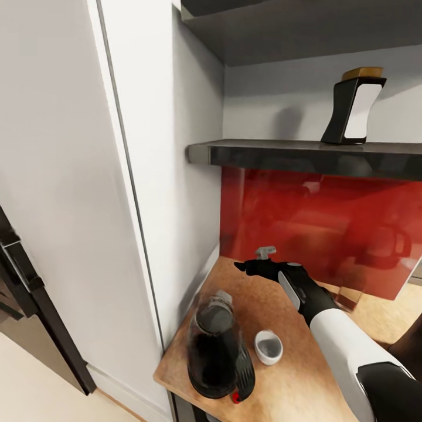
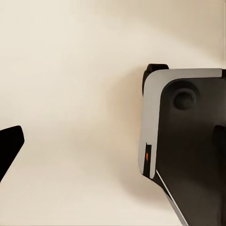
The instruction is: Set up a coffee station on the kitchen countertop: keep the coffee maker on the countertop, move the bottle of coffee from the kitchen shelf to the counter next to the coffee maker, place a paper coffee filter on top of the coffee maker, put the saucer next to the coffee maker with the coffee cup on the saucer, and place the electric kettle next to the coffee maker.
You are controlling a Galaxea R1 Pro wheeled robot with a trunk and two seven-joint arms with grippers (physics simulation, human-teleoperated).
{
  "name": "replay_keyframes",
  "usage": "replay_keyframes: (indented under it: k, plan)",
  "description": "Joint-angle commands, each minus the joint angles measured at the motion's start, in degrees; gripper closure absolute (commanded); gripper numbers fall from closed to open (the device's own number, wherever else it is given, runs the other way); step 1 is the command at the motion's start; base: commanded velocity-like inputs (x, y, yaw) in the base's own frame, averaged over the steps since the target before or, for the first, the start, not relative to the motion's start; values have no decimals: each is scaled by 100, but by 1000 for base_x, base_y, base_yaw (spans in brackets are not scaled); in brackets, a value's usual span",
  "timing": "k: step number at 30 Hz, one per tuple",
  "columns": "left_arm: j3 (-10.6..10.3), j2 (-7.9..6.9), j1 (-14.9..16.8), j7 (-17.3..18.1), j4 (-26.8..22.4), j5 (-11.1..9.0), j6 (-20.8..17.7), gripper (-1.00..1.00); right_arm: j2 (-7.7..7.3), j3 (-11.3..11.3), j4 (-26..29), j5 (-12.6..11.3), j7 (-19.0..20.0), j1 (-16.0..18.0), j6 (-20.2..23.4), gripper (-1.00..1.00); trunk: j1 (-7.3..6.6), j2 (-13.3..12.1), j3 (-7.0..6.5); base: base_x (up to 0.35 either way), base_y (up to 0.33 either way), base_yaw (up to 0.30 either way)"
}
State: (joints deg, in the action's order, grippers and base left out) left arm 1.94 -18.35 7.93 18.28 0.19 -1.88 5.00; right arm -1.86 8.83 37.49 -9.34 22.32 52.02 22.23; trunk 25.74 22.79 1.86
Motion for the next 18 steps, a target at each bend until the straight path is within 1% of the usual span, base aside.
replay_keyframes:
  k: [1,3,7,10,11,15,18]
  plan:
    - [17,-2,6,26,7,-19,10,-100,-7,26,7,-59,-12,4,36,-100,5,13,14,92,-9,0]
    - [17,-2,7,26,7,-18,10,-100,-7,28,2,-57,-2,4,36,-100,5,13,14,67,-5,0]
    - [17,-2,7,28,7,-15,12,-100,-7,27,-135,-48,357,5,36,-100,5,13,14,17,-1,0]
    - [16,-3,7,68,-5,-10,44,-100,-13,24,-237,-18,719,8,36,-100,5,13,14,5,0,0]
    - [16,-5,7,75,-11,-5,55,-100,-12,24,-248,0,770,8,36,-100,5,13,14,3,0,0]
    - [17,-9,18,77,-77,-13,102,-100,-9,23,-287,214,938,9,36,-100,5,13,14,5,0,0]
    - [23,-26,55,66,-131,-26,117,-100,-8,24,-297,290,966,7,36,-100,5,13,14,20,0,0]
